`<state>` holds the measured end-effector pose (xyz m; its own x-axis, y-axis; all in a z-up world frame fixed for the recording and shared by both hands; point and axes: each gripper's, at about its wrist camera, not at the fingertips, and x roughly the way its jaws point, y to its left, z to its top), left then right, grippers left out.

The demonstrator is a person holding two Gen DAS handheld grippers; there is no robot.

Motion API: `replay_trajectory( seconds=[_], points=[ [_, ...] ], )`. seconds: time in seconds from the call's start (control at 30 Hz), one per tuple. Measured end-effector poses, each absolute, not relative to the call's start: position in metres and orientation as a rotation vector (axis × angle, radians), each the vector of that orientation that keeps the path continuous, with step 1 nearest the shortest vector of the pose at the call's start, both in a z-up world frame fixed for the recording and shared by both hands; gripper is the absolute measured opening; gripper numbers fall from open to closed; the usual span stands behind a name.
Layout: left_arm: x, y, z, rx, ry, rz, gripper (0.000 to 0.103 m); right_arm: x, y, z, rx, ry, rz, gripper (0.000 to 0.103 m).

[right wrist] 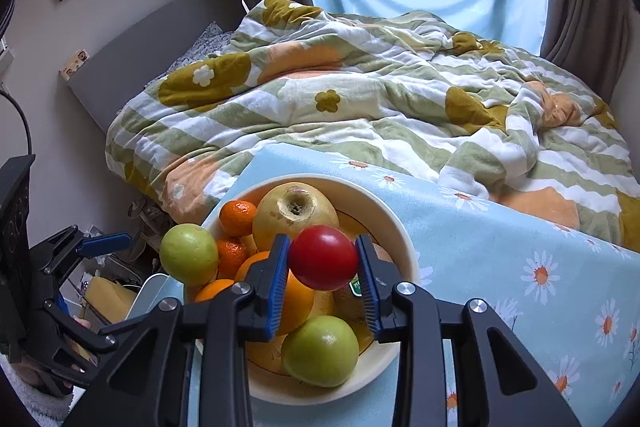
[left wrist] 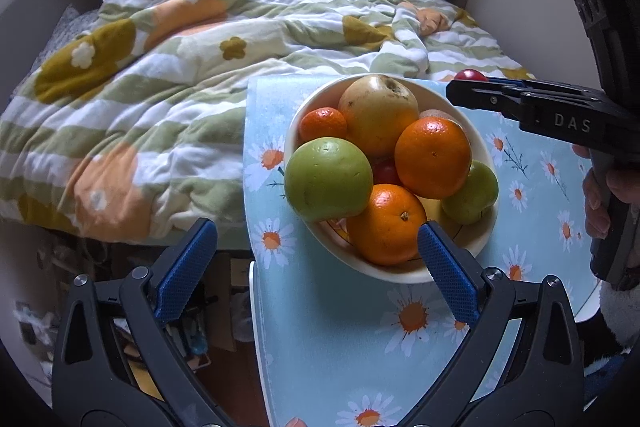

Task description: Organize fruits

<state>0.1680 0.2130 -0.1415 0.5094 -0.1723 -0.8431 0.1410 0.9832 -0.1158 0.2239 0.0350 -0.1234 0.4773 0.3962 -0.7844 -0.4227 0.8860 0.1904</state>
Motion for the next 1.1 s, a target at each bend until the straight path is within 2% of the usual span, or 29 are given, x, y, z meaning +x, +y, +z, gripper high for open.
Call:
replay_trajectory(
  seconds=[0.3, 0.33, 0.37, 0.4, 0.43, 0.47, 0.6, 0.67, 0.73, 1.1],
  points=[
    [0.16, 0.218, -0.148, -0.026, 1.042, -0.201, 0.103, 0.234, 0.04, -0.135, -0.017, 0.984, 0.47, 0.031],
    [0.16, 0.217, -0.148, -0.018, 1.042, -0.202, 0.103, 0.235, 0.039, -0.134, -0.005, 0.983, 0.472, 0.037],
    [0.159, 0.217, -0.148, -0.012, 1.042, -0.2, 0.103, 0.234, 0.038, -0.134, 0.007, 0.977, 0.471, 0.054],
    [0.158, 0.216, -0.147, -0.008, 1.041, -0.196, 0.103, 0.232, 0.036, -0.132, 0.022, 0.971, 0.473, 0.063],
    [0.156, 0.216, -0.146, -0.008, 1.04, -0.191, 0.103, 0.231, 0.035, -0.131, 0.035, 0.969, 0.48, 0.076],
    [0.155, 0.215, -0.145, -0.011, 1.039, -0.187, 0.103, 0.229, 0.034, -0.129, 0.044, 0.966, 0.485, 0.081],
    [0.148, 0.207, -0.135, -0.01, 1.028, -0.153, 0.103, 0.219, 0.03, -0.122, 0.043, 0.949, 0.487, 0.089],
    [0.143, 0.201, -0.127, -0.006, 1.018, -0.135, 0.103, 0.213, 0.025, -0.116, 0.048, 0.94, 0.494, 0.098],
    [0.137, 0.193, -0.117, 0.004, 1.005, -0.121, 0.103, 0.205, 0.018, -0.106, 0.047, 0.924, 0.499, 0.102],
    [0.101, 0.125, -0.038, 0.016, 0.903, -0.05, 0.103, 0.129, -0.067, -0.033, 0.01, 0.875, 0.366, 0.102]
  ],
)
